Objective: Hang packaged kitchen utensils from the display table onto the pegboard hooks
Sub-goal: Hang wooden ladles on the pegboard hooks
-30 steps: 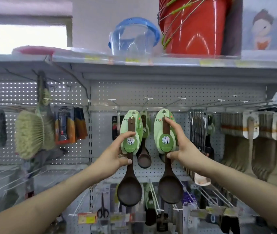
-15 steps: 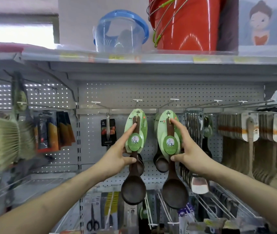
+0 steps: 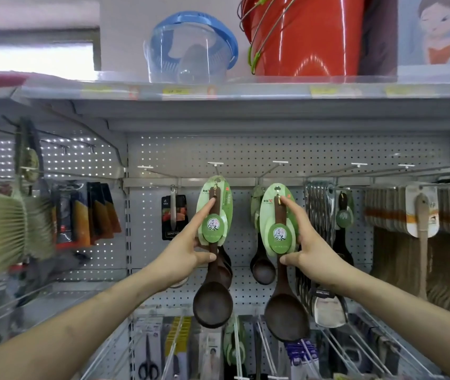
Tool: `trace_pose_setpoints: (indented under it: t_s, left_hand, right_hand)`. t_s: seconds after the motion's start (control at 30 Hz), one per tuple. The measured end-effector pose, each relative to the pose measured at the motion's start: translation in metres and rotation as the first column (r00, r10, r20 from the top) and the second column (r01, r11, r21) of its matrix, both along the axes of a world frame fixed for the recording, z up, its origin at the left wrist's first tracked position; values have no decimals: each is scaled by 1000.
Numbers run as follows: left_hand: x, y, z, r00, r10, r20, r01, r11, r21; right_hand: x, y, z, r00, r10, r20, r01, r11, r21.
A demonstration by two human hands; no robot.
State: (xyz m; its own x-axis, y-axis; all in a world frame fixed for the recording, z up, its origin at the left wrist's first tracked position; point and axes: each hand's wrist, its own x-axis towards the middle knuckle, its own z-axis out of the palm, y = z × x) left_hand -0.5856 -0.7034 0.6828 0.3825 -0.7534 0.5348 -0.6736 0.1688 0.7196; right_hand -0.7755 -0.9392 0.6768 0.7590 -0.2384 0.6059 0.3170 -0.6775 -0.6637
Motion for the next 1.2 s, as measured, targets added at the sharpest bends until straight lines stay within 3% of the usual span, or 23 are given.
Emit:
trace_pose_setpoints:
  t_s: [0.8,1.2]
  left_hand:
    - [24,-13,-10,1000,18,-19,-18,1000,-1]
    - [37,-27,-12,1000,23,-17,-23,1000,-9]
  right_hand:
    - [8,-17,-1,998,66,-23,-65,997,27]
    - [27,-28,2,1000,6,-27,-5,1000,20]
